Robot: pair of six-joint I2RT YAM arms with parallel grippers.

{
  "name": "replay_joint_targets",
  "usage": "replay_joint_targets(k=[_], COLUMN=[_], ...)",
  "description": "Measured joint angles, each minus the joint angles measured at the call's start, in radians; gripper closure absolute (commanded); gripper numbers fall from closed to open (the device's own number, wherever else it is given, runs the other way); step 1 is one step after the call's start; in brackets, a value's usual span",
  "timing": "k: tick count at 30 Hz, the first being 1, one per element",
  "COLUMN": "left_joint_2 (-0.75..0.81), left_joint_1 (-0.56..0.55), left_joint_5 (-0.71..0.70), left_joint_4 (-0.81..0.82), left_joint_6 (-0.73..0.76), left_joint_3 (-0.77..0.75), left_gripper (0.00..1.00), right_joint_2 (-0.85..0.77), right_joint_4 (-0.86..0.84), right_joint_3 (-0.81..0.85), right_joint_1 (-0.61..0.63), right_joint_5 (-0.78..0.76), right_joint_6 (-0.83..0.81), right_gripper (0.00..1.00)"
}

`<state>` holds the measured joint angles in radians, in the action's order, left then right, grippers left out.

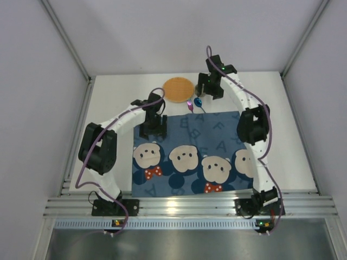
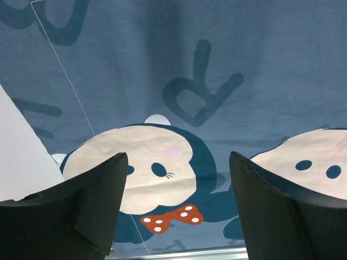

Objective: Set the dinner table for one person

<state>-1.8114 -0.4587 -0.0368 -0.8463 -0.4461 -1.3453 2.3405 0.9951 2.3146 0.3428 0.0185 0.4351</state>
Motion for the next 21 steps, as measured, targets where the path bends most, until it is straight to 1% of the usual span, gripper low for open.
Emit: replay_joint_targets(k=[2, 5, 11, 13, 16, 21], left_joint_2=[0.000, 0.000, -0.035, -0.056, -0.081, -0.096], left_joint_1=[0.007, 0.022, 0.057, 0.072, 0.096, 0.129], left_joint_5=[0.011, 0.039, 0.075, 0.085, 0.101, 0.120], left_joint_4=[0.018, 0.039, 0.077, 0.088, 0.093, 0.098], left_joint_6=[0.001, 0.003, 0.009, 0.013, 0.023, 0.041], left_joint_3=[0.009, 0.028, 0.031, 0.031, 0.031, 0.031], left_gripper=[0.20, 0.20, 0.21, 0.21, 0.21, 0.22], right_joint_2=[0.077, 0.116, 0.124, 0.129, 0.148, 0.201], right_joint_4=[0.013, 0.035, 0.042, 0.043, 0.044, 0.050], right_joint_3=[0.064, 0.062, 0.062, 0.062, 0.062, 0.062], right_joint_1=[0.010, 0.021, 0.047, 0.060, 0.082, 0.100], right_joint_5=[-0.038, -0.073, -0.115, -0.131, -0.155, -0.190], right_joint_6=[-0.017, -0.031, -0.051, -0.051, -0.052, -0.051], right_gripper=[0.20, 0.21, 0.29, 0.30, 0.32, 0.39])
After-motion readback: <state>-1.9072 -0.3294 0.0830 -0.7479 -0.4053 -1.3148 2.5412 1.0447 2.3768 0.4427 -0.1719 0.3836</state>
